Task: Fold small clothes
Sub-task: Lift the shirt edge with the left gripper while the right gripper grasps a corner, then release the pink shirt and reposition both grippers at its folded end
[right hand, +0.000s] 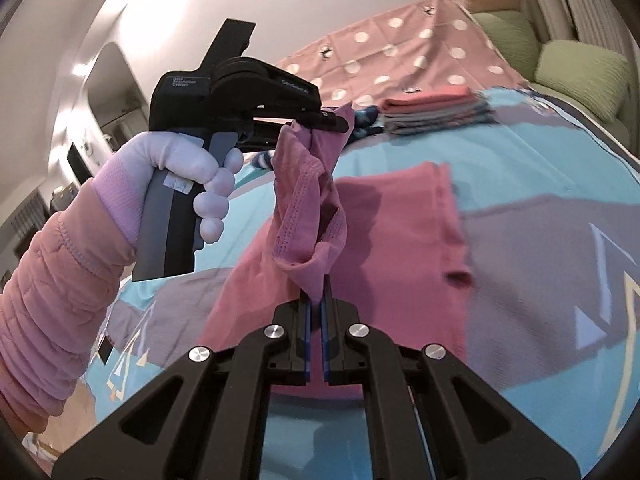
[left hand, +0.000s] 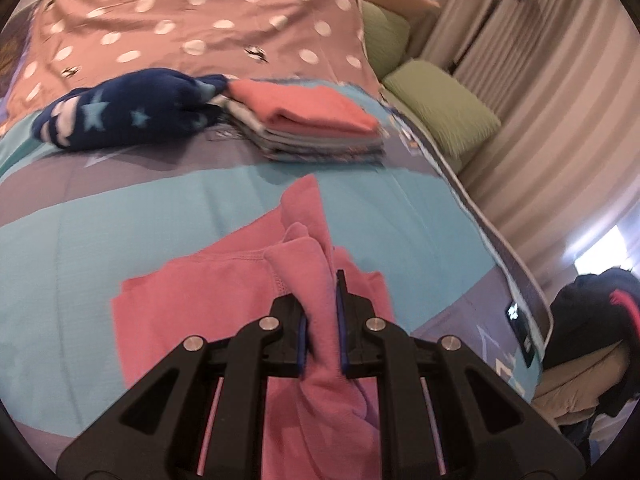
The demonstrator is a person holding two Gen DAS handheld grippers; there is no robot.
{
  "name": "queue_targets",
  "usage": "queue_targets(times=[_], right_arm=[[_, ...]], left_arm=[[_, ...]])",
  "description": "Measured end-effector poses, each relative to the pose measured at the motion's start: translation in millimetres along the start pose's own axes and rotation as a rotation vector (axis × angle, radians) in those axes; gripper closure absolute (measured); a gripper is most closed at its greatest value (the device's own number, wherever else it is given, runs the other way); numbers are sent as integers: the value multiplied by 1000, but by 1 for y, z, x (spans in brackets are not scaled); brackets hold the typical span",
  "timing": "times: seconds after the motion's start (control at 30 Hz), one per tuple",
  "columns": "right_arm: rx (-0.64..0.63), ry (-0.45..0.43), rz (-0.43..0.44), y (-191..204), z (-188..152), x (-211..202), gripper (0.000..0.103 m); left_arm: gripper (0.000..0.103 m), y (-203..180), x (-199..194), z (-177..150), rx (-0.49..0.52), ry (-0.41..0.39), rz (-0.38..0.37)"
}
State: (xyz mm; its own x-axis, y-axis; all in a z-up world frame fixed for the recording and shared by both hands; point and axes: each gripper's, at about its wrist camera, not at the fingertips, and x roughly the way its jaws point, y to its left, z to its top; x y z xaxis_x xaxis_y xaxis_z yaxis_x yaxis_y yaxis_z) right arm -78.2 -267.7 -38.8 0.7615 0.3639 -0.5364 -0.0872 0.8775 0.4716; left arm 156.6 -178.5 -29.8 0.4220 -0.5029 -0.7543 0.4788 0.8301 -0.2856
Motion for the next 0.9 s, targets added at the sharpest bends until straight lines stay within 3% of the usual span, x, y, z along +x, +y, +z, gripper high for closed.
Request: queue_targets(times=[0.2,0.3,0.43,0.47,0.53,0.6,0.67,0.9], right_arm=[[83,26,-18,-30,-11,-12,100],[98,53,-24,-38,-18,-11,100],[145,123,-11,-50,-25,-2,99],[162,138,-1,-54,-27,-1,98],[184,150,17,-59,-32,-4,96],[186,155,25,-62,-32,-6,96],[169,156,28,-61,-33,-10,96],[129,144,44,-61,-27,-20,89]], left_arm=[[92,-35,42,-7,44,65,16],[92,-48,59,-12,100,86,73],[74,-58,69,-16,154,74,102],[63,-60,66,-17,162,60,97],[52,-65,55,-16,176,32,89],[50,-70,42,-18,198,12,68],[40,-71,25,-24,220,-14,67],[33,-38,-25,-77,256,-48,148]])
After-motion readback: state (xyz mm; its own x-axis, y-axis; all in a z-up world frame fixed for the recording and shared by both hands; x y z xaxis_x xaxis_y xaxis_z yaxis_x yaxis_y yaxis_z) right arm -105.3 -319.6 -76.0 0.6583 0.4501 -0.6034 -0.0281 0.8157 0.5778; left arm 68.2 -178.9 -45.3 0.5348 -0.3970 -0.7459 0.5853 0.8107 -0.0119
